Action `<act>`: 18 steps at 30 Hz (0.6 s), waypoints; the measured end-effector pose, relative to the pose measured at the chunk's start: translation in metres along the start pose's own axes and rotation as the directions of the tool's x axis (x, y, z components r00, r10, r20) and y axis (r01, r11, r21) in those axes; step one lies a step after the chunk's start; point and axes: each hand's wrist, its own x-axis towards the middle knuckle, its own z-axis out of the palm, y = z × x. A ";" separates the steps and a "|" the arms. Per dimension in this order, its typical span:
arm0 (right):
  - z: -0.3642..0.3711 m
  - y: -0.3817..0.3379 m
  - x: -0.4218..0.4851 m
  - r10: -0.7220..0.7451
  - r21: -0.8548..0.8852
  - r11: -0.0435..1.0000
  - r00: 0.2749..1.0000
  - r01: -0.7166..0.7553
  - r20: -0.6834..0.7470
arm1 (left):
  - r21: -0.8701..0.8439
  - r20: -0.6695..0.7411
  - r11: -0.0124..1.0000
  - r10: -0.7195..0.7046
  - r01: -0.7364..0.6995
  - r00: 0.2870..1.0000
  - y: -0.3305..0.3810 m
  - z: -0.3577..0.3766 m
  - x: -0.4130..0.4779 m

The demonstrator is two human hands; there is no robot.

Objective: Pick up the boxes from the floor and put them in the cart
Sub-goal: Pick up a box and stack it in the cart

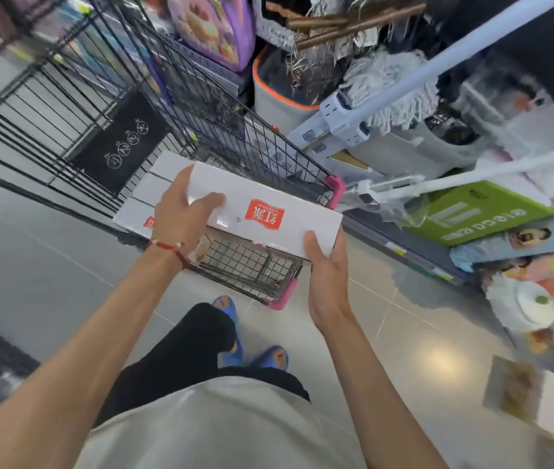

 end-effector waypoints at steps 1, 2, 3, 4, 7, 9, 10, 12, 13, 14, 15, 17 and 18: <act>0.004 0.000 -0.001 -0.001 -0.001 1.000 1.000 0.001 -0.003 | 0.000 0.009 1.000 -0.001 0.001 1.000 0.001 -0.004 0.001; 0.009 0.000 -0.001 -0.003 0.002 1.000 1.000 0.003 -0.006 | -0.001 0.027 1.000 -0.004 0.004 1.000 0.000 -0.008 0.005; 0.015 0.000 0.000 -0.004 0.008 1.000 1.000 0.004 -0.010 | -0.002 0.049 1.000 -0.006 0.006 0.999 0.000 -0.012 0.011; 0.022 0.000 0.001 -0.002 0.012 1.000 1.000 0.002 -0.015 | -0.002 0.066 1.000 -0.009 0.009 0.998 -0.001 -0.015 0.018; 0.044 0.002 0.012 0.000 -0.020 1.000 0.999 -0.001 -0.040 | -0.022 0.089 1.000 -0.005 0.007 0.996 -0.005 -0.026 0.048; 0.064 0.004 0.024 -0.001 -0.063 0.998 0.998 -0.003 -0.060 | -0.031 0.118 0.999 0.014 -0.010 0.993 -0.006 -0.035 0.074; 0.075 0.004 0.030 -0.002 -0.082 0.997 0.997 -0.005 -0.076 | -0.030 0.149 0.999 0.021 -0.016 0.989 -0.005 -0.040 0.089; 0.097 0.003 0.045 -0.001 -0.090 0.996 0.994 -0.009 -0.112 | -0.038 0.214 0.999 0.005 0.003 0.977 -0.004 -0.048 0.120; 0.109 0.003 0.052 0.000 -0.082 0.997 0.991 -0.011 -0.131 | -0.052 0.236 0.998 -0.004 0.017 0.972 -0.003 -0.052 0.135; 0.123 0.004 0.062 0.001 -0.080 0.997 0.988 -0.013 -0.154 | -0.056 0.254 0.998 -0.007 0.022 0.967 -0.004 -0.058 0.153; 0.131 0.004 0.068 -0.005 -0.079 0.997 0.985 -0.009 -0.171 | -0.057 0.272 0.998 0.009 0.006 0.962 -0.005 -0.061 0.164; 0.152 0.006 0.083 -0.014 -0.068 0.998 0.981 0.001 -0.194 | -0.054 0.307 0.998 0.039 -0.023 0.951 -0.008 -0.067 0.191; 0.164 0.009 0.091 -0.024 -0.068 0.998 0.977 0.010 -0.211 | -0.052 0.321 0.998 0.053 -0.038 0.946 -0.009 -0.070 0.207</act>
